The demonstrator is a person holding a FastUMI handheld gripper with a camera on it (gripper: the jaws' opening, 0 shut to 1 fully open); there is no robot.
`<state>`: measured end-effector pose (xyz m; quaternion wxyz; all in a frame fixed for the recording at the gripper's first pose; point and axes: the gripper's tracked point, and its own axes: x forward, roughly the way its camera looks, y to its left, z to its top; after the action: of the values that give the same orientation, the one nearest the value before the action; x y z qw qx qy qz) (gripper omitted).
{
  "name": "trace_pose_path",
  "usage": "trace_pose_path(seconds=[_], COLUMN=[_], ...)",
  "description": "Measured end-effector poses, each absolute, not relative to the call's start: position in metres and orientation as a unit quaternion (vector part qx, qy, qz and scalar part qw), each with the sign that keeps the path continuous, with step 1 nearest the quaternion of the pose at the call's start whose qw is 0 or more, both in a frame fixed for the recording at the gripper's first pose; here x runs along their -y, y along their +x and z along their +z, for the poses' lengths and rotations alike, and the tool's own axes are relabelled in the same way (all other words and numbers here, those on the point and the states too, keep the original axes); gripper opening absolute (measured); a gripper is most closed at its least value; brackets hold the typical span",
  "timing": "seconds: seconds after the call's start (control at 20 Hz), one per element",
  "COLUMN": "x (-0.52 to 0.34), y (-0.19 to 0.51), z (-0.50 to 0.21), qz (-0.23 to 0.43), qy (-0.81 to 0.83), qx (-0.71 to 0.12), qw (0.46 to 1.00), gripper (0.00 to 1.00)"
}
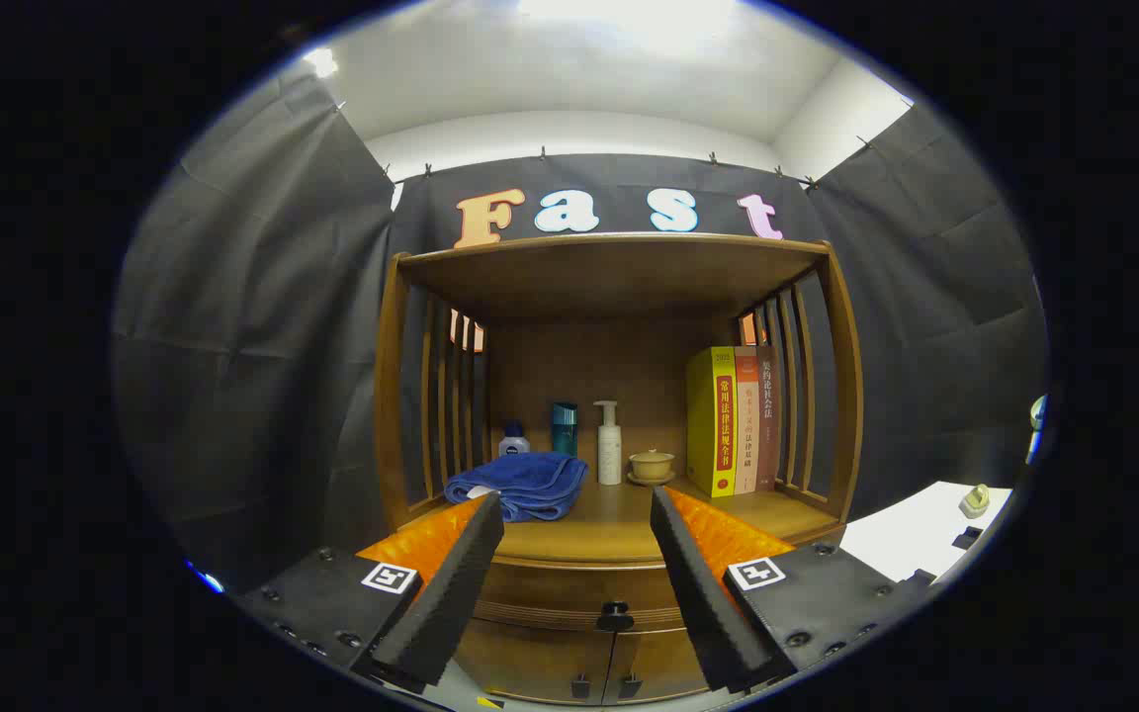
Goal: Pull open the drawer, take out the items inside it, and place them on the countertop above the cabinet.
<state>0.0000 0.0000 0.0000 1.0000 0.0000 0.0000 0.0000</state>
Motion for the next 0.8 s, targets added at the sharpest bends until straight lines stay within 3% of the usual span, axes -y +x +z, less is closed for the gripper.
trace_pose_path(seconds=[0.8], x=[0.0032], y=[0.0010], z=[-0.0033], qz=[-0.002], qy=[0.003], qx=[-0.005], qw=[1.000], gripper=[0.98])
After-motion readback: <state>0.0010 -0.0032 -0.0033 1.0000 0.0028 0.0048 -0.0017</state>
